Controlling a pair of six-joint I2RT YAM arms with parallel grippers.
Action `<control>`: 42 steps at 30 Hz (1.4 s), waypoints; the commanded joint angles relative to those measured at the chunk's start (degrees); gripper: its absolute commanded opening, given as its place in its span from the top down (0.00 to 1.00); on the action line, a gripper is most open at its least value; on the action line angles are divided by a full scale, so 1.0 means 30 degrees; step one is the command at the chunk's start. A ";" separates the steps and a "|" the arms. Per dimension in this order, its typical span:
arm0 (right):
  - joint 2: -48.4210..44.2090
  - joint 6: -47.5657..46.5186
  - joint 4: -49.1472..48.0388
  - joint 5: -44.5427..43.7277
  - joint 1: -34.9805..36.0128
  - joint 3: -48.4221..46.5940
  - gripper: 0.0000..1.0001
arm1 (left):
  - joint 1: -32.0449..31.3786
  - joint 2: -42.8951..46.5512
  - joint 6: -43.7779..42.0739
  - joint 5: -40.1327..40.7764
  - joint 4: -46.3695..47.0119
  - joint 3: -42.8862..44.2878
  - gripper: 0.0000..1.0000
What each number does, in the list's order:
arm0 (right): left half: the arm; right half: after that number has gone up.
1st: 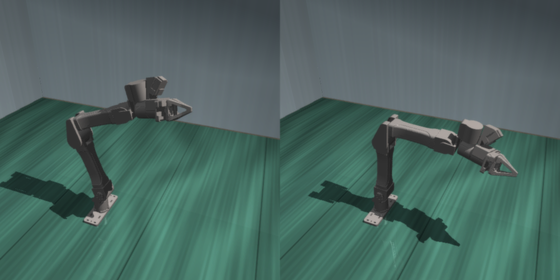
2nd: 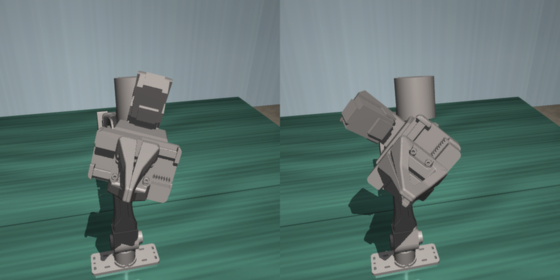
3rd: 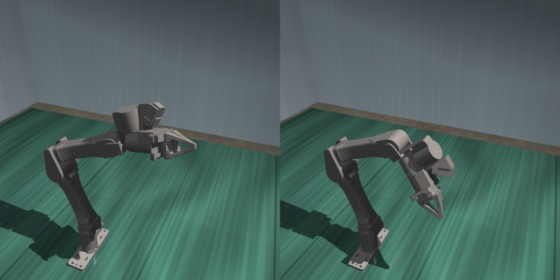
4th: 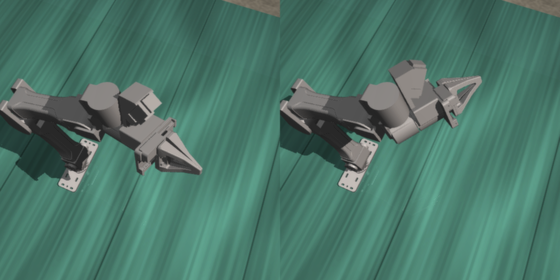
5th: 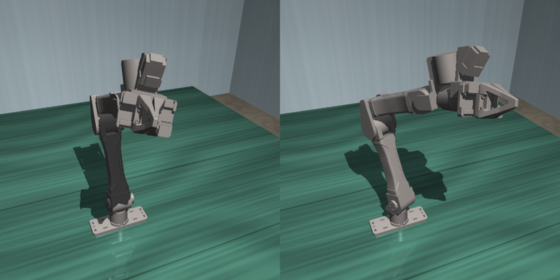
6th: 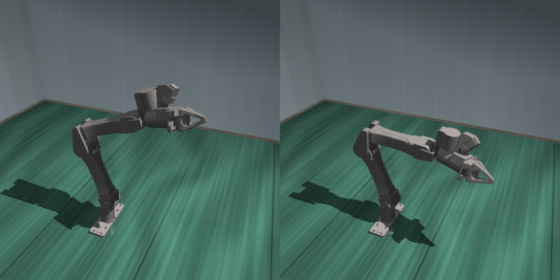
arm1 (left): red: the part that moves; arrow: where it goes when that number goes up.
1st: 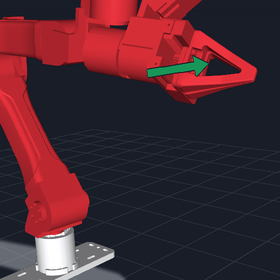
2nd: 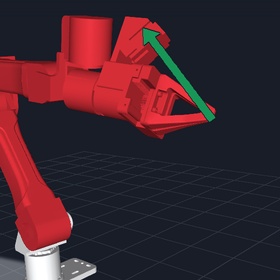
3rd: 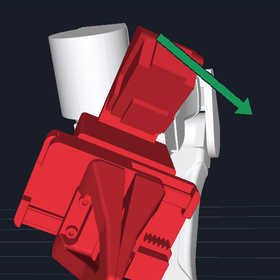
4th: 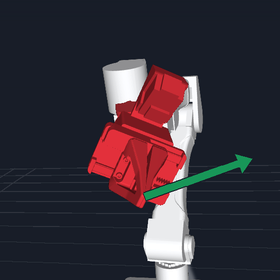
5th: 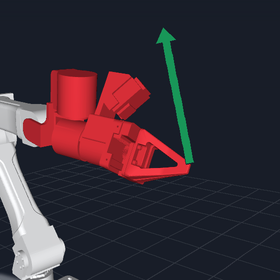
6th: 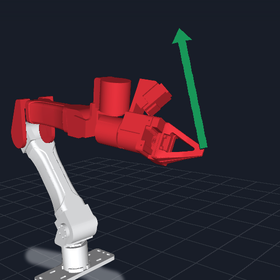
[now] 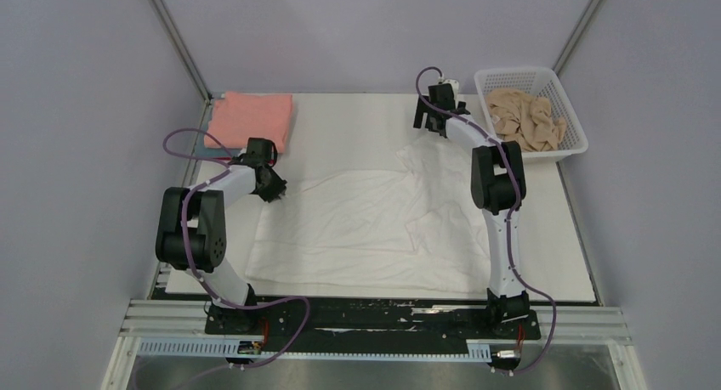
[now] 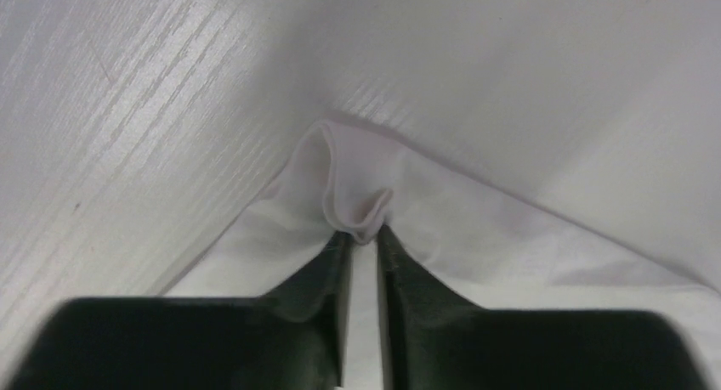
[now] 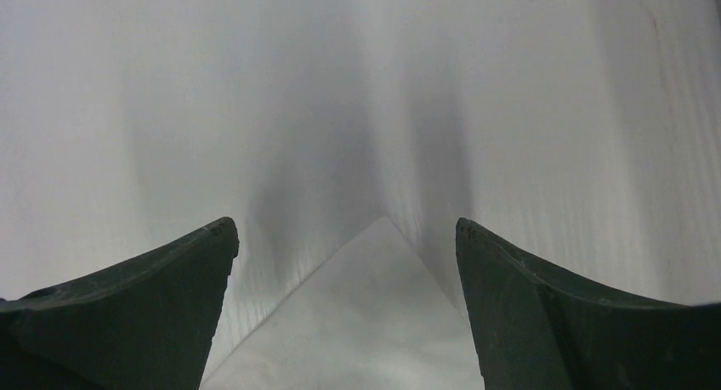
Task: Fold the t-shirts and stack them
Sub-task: Grab the side of the flattened tshirt furthest away from the robot with both arms, then fold the other side of the tshirt into a rectangle
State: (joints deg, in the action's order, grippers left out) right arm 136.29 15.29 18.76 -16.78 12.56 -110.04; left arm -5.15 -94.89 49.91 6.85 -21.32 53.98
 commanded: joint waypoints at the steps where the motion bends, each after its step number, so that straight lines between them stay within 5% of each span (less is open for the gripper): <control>1: 0.1310 -0.0597 -0.0307 0.0678 0.0024 -0.1460 0.04 | 0.0094 -0.0469 0.0065 0.0556 -0.0601 0.0835 0.93; 6: 0.0821 -0.0555 -0.0274 0.2043 0.0029 -0.0926 0.33 | 0.0104 -0.0004 -0.0118 0.0588 -0.0684 0.0824 1.00; 10: -0.0365 -0.0614 -0.0289 0.1840 0.0017 -0.0241 0.90 | -0.0041 0.0954 -0.0150 0.0803 -0.0809 0.0593 1.00; 12: -0.1174 -0.0636 -0.0333 0.1703 0.0030 0.0272 1.00 | -0.0123 0.1579 -0.0129 0.1017 -0.0804 0.0331 1.00; 24: -0.8259 -0.0662 -0.1559 0.2353 0.0544 0.7563 1.00 | -0.0258 0.4762 0.0240 0.0942 -0.0627 -0.1604 1.00; 28: -0.7431 -0.1008 -0.1998 0.2130 0.0540 0.6987 0.99 | -0.0252 0.5224 0.0138 0.0980 -0.0594 -0.1834 1.00; 34: -0.2781 -0.1117 -0.1343 0.0582 0.0327 0.2298 0.39 | -0.0273 0.5315 0.0116 0.0478 -0.0160 -0.2016 1.00; 42: 0.1372 -0.1372 0.0691 0.0804 -0.0130 -0.2146 0.37 | -0.0268 0.5042 -0.0025 0.0396 0.0152 -0.2178 1.00</control>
State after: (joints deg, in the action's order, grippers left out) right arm 138.65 11.79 17.41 -13.52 12.67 -112.49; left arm -5.87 -80.90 50.02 7.75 -22.81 47.57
